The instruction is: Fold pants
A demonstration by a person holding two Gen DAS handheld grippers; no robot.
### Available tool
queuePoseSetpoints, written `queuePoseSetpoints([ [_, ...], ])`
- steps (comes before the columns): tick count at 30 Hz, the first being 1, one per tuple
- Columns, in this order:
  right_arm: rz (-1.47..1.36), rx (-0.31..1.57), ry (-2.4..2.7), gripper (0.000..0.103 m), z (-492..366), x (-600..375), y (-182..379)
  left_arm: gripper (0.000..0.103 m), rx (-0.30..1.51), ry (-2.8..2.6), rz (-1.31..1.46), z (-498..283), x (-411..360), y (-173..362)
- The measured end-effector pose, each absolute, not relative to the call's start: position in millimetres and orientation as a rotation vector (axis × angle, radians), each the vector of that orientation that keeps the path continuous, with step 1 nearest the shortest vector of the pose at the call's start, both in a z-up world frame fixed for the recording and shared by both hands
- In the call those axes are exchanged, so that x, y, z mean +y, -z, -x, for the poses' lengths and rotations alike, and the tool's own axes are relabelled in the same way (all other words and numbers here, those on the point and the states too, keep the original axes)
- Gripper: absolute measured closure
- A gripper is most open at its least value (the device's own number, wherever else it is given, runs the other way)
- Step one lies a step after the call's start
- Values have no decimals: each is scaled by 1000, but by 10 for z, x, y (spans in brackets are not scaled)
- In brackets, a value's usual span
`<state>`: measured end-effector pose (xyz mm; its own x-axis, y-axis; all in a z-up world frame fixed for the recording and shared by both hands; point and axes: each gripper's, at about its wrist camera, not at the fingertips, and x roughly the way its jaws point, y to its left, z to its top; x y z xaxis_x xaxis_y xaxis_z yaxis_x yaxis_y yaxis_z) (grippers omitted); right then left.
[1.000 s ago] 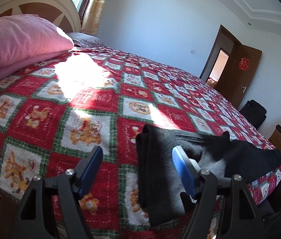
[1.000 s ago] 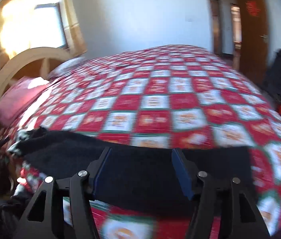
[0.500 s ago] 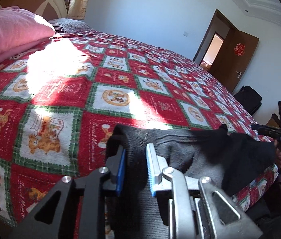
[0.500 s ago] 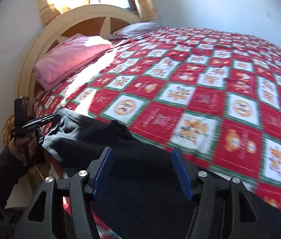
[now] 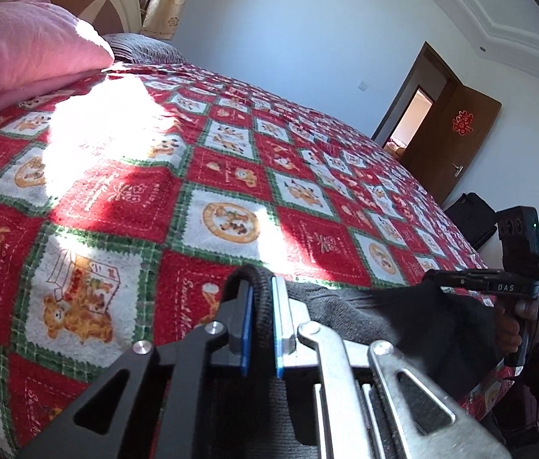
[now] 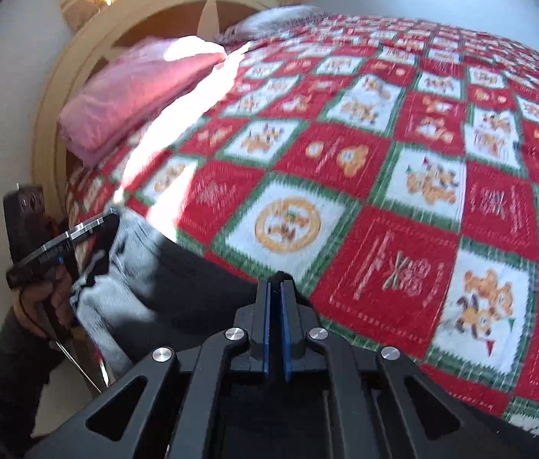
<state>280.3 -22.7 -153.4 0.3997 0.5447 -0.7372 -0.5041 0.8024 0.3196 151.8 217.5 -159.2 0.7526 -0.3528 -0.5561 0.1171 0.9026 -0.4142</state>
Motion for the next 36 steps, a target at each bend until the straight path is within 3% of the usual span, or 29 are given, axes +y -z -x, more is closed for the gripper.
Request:
queuePoseSetpoints([
  [3,-73,902,-604,103,-2858,-317,1465,93,646,259,363,-1491,2158,1596],
  [8,-52,940,-512,103,-3012,-355,1761,87,638,219,372,-1480,2171,1780],
  [13,-57,946,-548,99,-2913,-375,1799,86,619,225,358,-1430,2181,1706],
  [14,-44,936,-525,90,-2882,-394,1765,86,625,223,344,-1452,2168,1692],
  [15,-24,919,-489,67,-2838,-409,1717,86,639,213,326,-1485,2150,1698],
  [16,-18,900,-474,57,-2780,-417,1662,85,662,199,307,-1537,2132,1708],
  [17,-33,882,-491,54,-2709,-420,1593,85,677,191,304,-1582,2130,1716],
  [24,74,812,-872,54,-1891,416,1364,85,709,224,328,-1712,2193,1718],
  [27,184,818,-989,54,-1625,835,1519,85,714,236,308,-1705,2196,1717],
  [30,316,1011,-970,54,-1621,1114,1995,84,706,242,264,-1723,2185,1713],
  [33,309,969,-973,54,-1564,1058,1983,83,693,253,259,-1718,2206,1702],
  [34,286,979,-977,54,-1580,1032,1944,76,682,243,252,-1711,2211,1701],
  [35,255,968,-982,54,-1598,995,1885,61,674,216,243,-1713,2223,1707],
  [36,233,940,-981,54,-1611,959,1818,55,675,189,244,-1728,2249,1722],
])
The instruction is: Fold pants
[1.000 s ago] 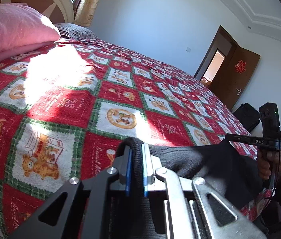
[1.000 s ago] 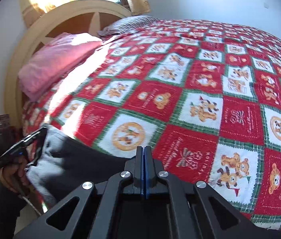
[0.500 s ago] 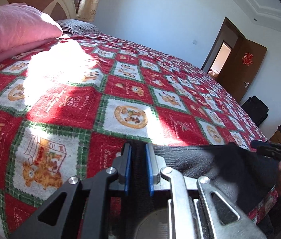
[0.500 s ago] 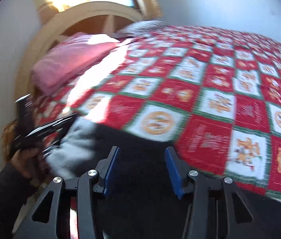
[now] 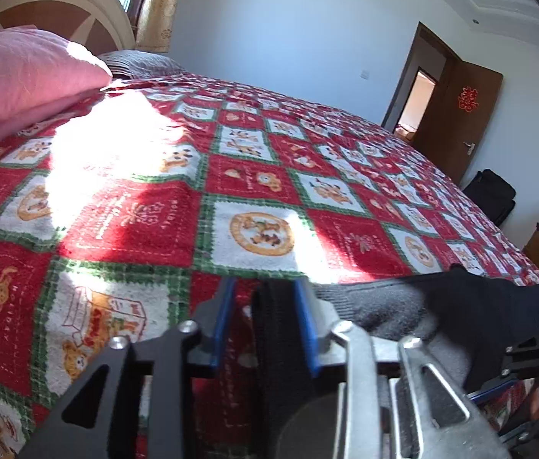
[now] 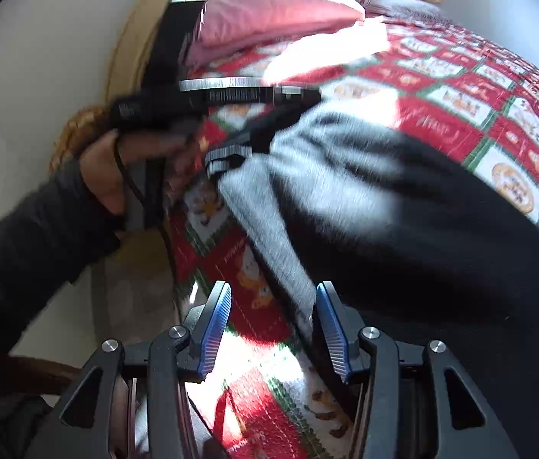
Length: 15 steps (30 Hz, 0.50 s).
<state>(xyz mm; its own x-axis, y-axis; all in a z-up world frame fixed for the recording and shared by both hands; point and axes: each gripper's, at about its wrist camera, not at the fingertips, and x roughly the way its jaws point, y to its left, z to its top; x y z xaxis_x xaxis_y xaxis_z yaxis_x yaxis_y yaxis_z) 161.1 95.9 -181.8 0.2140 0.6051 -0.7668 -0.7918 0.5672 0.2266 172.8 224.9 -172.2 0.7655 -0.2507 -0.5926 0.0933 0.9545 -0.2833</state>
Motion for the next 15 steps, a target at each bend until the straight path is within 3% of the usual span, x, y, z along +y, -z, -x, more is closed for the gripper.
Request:
queuePoseSetpoints([
  [1,221,913,-980,54,-1615,953,1766,50,678,182,267,-1755,2286,1746],
  [9,262,839,-964,53,-1545,1234,1711,53,611,128,321,-1558,2405,1566],
  [13,84,791,-955,53,-1728,823,1561,34,529,116,253,-1155,2275,1367],
  [15,38,766,-871,53,-1894,562,1469,34,512,134,217,-1035,2161,1340],
])
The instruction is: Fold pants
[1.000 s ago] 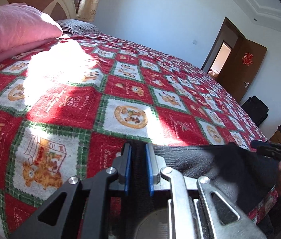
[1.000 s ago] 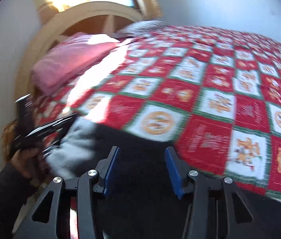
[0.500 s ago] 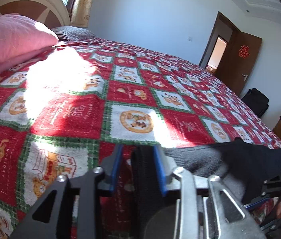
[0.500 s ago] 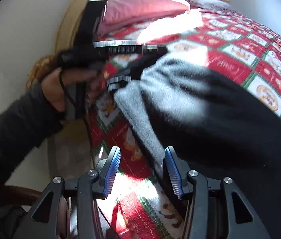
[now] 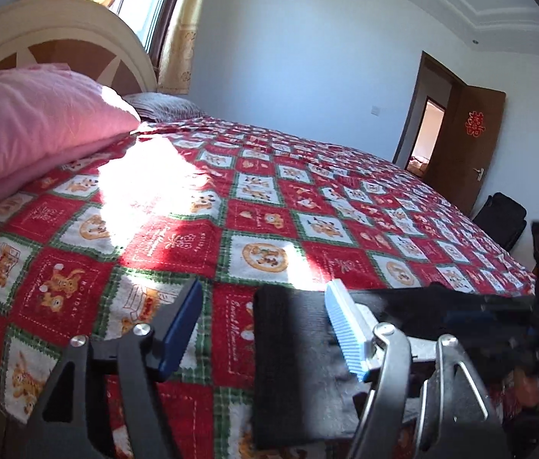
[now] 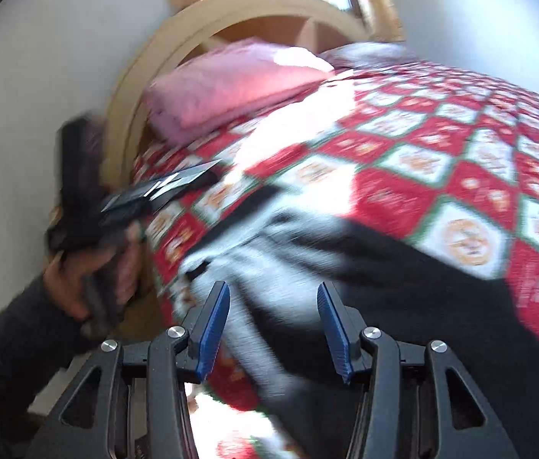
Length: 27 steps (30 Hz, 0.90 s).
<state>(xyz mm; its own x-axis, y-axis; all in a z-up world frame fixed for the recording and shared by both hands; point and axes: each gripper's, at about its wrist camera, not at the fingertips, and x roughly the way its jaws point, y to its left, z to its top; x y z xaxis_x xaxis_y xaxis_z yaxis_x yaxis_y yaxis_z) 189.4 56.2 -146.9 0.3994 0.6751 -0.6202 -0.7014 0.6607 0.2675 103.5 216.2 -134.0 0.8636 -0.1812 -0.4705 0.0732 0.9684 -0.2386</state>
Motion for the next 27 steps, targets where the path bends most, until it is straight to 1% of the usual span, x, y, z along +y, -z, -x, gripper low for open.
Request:
queuePoseSetpoints([
  [4,128,755,-653,53,-2237,368,1438,28,522,171,100,-1039,1789,1404],
  [6,187,831,-670,53,-2394,434,1536,28,550,173,35,-1104,1617,1498],
  [8,293,840,-666,53,-2439,525,1634,28,593,168,-13,-1167,1514,1639],
  [9,359,820,-655,55,-2429,565,1677,28,604,149,-50,-1177,1478,1719],
  [10,430,800,-595,61,-2481,614,1722,26,612,118,-91,-1189,1459,1802],
  [11,442,799,-554,63,-2561,605,1767,16,582,99,-122,-1161,1452,1847],
  [13,329,854,-544,63,-2770,477,1817,0,572,55,-93,-1148,1547,1896],
  [15,277,872,-522,53,-2870,411,1843,0,605,89,44,-1192,1739,1939],
  [19,224,863,-524,53,-2758,341,1716,0,586,64,76,-1105,1764,1851],
  [20,200,841,-509,51,-2690,269,1637,0,565,54,79,-1066,1765,1805],
  [23,136,800,-565,51,-2441,153,1487,0,527,30,87,-1049,1775,1645],
  [27,227,804,-603,51,-2078,147,1567,0,533,-14,19,-1258,1698,1487],
])
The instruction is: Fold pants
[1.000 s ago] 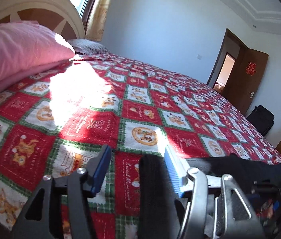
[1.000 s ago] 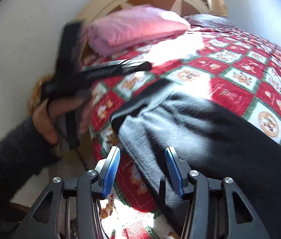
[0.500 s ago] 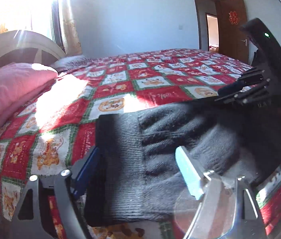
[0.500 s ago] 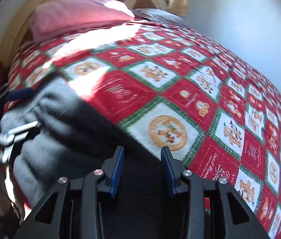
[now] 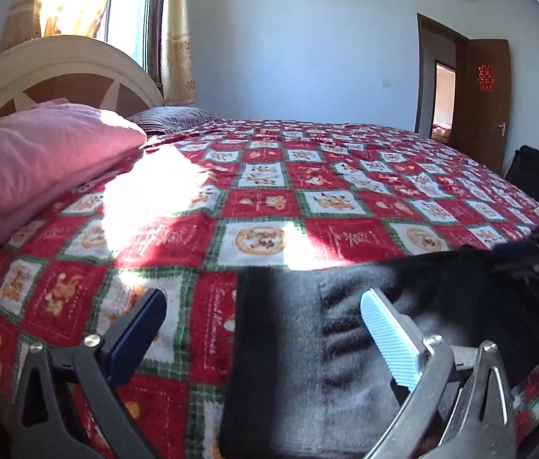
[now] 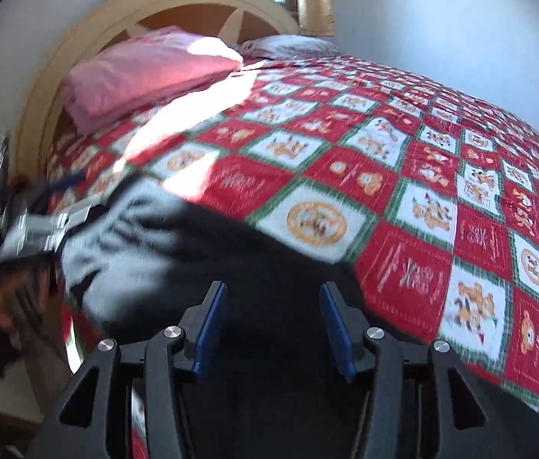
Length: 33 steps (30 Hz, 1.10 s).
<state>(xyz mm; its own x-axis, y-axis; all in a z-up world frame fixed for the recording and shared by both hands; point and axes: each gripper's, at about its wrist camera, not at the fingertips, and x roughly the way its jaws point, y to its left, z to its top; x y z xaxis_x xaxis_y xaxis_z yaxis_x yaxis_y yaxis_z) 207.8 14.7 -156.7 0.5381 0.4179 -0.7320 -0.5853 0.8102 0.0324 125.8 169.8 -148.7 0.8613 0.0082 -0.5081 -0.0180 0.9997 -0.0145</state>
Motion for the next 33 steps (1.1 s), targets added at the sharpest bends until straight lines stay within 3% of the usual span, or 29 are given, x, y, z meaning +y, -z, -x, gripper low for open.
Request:
queuePoseSetpoints([
  [7,264,858,-644,51,-1790,-4,1817,0,730,-144,-92,-1813,1638,1678],
  [18,262,814,-624,51,-1540,-434,1747,0,659,-138,1,-1591,1751,1662],
  [24,148,736,-460,51,-1377,-1470,1380,0,552,-125,35,-1291,1602,1389],
  [33,-115,661,106,51,-892,-3950,914,0,571,68,42,-1351,881,1334],
])
